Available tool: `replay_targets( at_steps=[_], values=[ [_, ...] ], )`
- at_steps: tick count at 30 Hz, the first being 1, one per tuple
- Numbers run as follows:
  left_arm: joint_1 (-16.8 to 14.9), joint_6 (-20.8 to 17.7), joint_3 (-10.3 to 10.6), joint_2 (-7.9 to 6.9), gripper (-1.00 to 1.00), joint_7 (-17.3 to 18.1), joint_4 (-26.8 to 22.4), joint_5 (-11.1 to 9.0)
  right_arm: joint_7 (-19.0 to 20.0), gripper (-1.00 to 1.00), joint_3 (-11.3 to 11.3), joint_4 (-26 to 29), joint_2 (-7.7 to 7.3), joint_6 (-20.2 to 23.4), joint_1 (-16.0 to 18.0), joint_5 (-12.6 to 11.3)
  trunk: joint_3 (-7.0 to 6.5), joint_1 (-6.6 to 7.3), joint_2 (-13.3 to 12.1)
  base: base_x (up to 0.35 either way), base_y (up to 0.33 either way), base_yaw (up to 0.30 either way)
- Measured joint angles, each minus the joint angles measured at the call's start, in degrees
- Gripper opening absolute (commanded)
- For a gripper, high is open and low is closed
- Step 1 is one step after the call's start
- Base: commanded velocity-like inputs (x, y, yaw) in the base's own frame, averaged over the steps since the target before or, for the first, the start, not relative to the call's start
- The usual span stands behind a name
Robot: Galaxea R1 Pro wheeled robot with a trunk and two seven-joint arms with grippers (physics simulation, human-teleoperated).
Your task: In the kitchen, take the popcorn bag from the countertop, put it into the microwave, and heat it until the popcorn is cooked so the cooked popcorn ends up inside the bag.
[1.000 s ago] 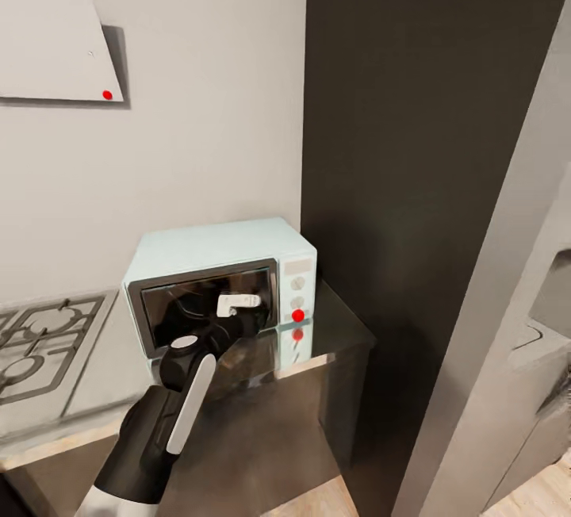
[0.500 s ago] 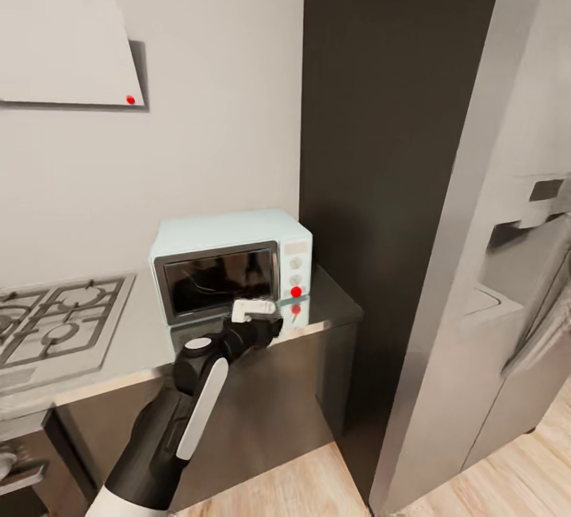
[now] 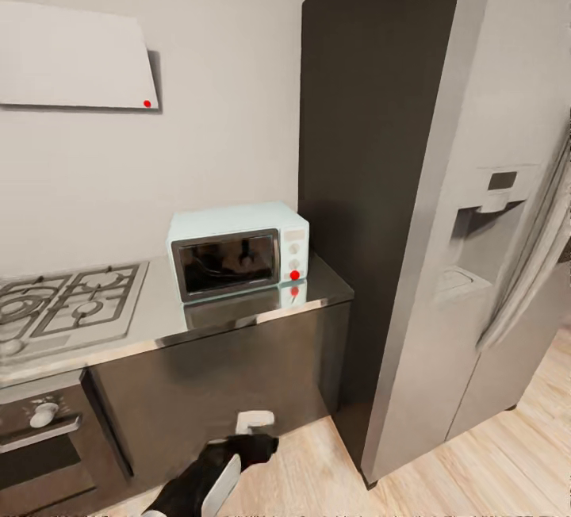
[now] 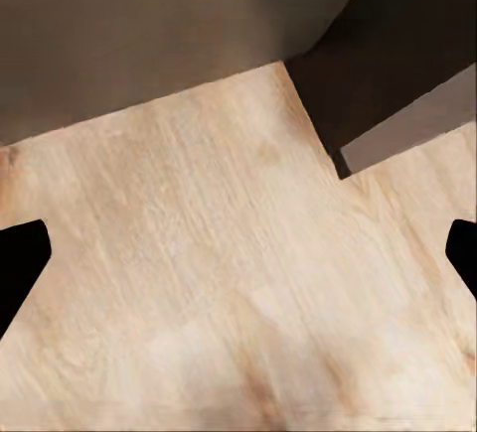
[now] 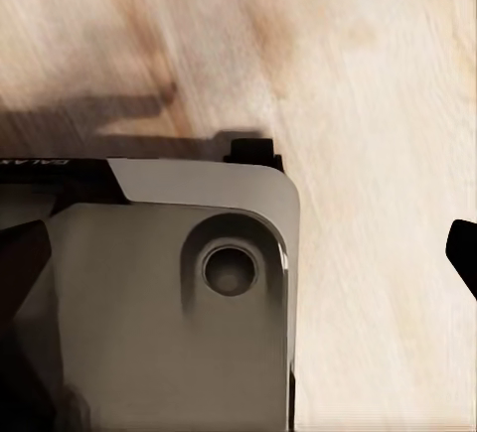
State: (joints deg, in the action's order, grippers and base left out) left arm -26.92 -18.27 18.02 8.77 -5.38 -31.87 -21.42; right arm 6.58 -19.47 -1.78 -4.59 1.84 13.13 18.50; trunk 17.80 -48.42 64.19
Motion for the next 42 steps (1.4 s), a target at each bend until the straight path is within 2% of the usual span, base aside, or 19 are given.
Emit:
replay_targets(
  at_steps=[4, 6, 7, 8, 9, 10, 13, 16, 18, 20, 22, 27, 42],
  values=[
    [0.00, 8.41, -0.19, -0.15, 1.00, 0.33, 19.90, -2.15, 0.01, 1.00, 0.00, 0.00, -0.04, 0.00, 0.00, 0.00, 0.00, 0.01, -0.01, -0.022, 0.000, 0.000],
    [0.03, 11.76, -0.22, -0.31, 1.00, 0.76, 26.85, -2.78, -0.02, 1.00, 0.02, 0.00, -0.04, 0.00, 0.00, 0.00, 0.00, 0.02, -0.01, -0.004, 0.000, 0.000],
    [-0.11, 14.17, -0.24, -1.29, 1.00, 2.06, 29.86, -3.02, -0.02, 1.00, 0.05, 0.00, -0.01, 0.00, 0.00, 0.00, 0.00, 0.01, -0.01, -0.002, 0.000, 0.000],
    [-0.09, 14.92, -0.23, -2.23, 1.00, 3.16, 30.67, -2.99, -0.01, 1.00, 0.05, 0.00, -0.02, 0.03, 0.00, 0.00, -0.01, 0.01, -0.01, 0.000, 0.000, 0.000],
    [2.03, 15.78, -0.17, -4.76, 1.00, 8.17, 31.58, -3.23, -0.01, 1.00, 0.04, 0.01, -0.04, 0.07, -0.01, 0.00, 0.00, 0.02, 0.00, 0.000, 0.000, 0.000],
    [4.52, 16.11, -0.11, -5.90, 1.00, 9.53, 31.84, -3.30, 0.01, 1.00, 0.07, 0.00, 0.00, 0.08, -0.01, 0.02, 0.01, 0.02, -0.01, 0.000, 0.000, 0.000],
    [8.46, 16.79, -0.14, -7.21, 1.00, 10.27, 31.92, -3.55, 0.01, 1.00, 0.03, 0.00, -0.02, 0.14, 0.00, 0.02, 0.00, 0.02, 0.00, 0.000, 0.000, 0.000],
    [11.64, 17.98, -0.19, -8.50, 1.00, 10.32, 31.90, -5.78, 0.15, 1.00, 0.06, 0.03, -0.04, 0.21, 0.00, 0.06, 0.00, 0.02, -0.01, 0.000, 0.000, 0.000],
    [12.93, 19.56, -0.24, -9.55, 1.00, 10.26, 31.89, -8.64, 0.13, 1.00, 0.08, 0.08, -0.02, 0.52, 0.00, 0.08, -0.01, 0.01, -0.01, 0.000, 0.000, 0.081],
    [13.20, 20.24, -0.23, -9.73, 1.00, 10.23, 31.86, -9.98, 0.06, 1.00, 0.30, 0.08, -0.05, 0.60, 0.00, 0.14, -0.01, 0.02, -0.01, 0.000, 0.000, 0.224],
    [13.30, 20.38, -0.21, -9.74, 1.00, 10.21, 31.86, -10.22, 0.04, 1.00, 0.40, 0.08, -0.10, 0.63, 0.00, 0.16, -0.01, 0.01, 0.00, 0.000, 0.000, 0.255],
    [13.35, 20.45, -0.14, -9.57, 1.00, 10.22, 31.84, -10.26, -1.33, 1.00, 0.53, 0.08, -0.05, 0.35, 0.00, 0.16, -0.01, 0.01, 0.00, 0.000, 0.000, 0.267],
    [13.36, 20.46, -0.17, -9.64, 1.00, 10.15, 31.78, -10.33, -1.54, 1.00, 0.51, 0.08, 0.05, 0.17, 0.00, 0.16, -0.01, 0.02, -0.01, 0.000, 0.000, 0.269]
  ],
)
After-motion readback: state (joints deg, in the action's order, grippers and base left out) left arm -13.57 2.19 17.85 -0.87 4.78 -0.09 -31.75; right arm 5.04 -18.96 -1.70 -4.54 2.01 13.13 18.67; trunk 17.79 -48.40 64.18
